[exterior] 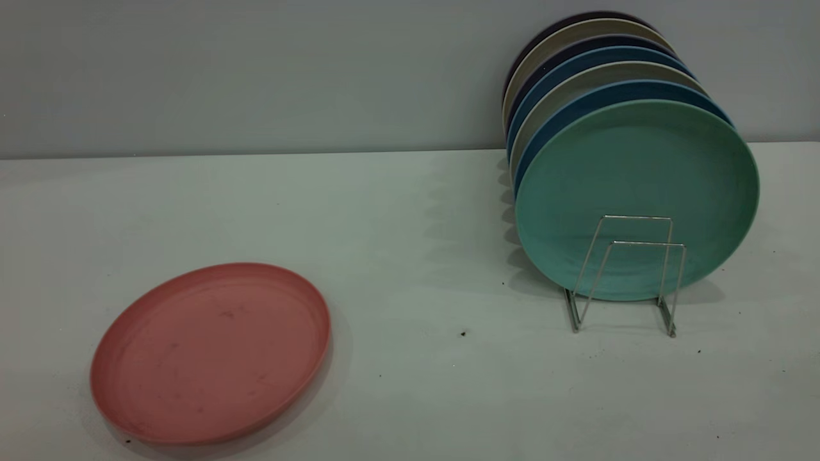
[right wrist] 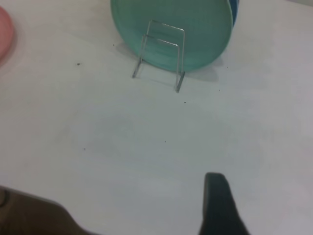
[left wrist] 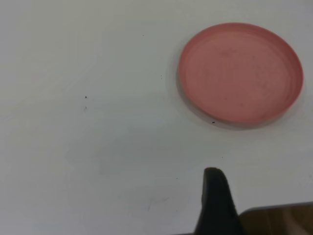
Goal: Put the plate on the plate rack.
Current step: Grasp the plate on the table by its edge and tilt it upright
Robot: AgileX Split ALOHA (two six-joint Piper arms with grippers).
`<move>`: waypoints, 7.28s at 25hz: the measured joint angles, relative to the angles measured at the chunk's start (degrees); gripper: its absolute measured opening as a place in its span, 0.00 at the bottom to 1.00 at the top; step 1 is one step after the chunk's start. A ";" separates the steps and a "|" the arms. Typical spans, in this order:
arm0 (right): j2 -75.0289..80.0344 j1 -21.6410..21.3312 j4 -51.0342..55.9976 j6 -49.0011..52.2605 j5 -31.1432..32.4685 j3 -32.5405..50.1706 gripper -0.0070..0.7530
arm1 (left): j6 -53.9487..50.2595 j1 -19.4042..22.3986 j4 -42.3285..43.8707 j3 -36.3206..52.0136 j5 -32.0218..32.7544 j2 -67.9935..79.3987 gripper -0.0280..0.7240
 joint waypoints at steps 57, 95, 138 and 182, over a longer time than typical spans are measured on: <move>0.00 0.00 0.12 0.00 0.00 0.00 0.63 | 0.06 0.00 0.00 0.00 0.00 0.00 0.72; 48.78 0.00 30.80 -28.14 -19.94 -0.70 0.63 | 15.53 0.00 -22.11 -8.19 -33.82 78.64 0.72; 48.84 0.00 31.50 -28.14 -20.45 -0.70 0.63 | 54.40 14.79 -62.16 -9.03 -41.69 106.22 0.72; 48.84 0.00 31.50 -28.13 -21.43 -0.70 0.63 | 81.08 14.79 -89.22 -11.80 -36.68 126.40 0.65</move>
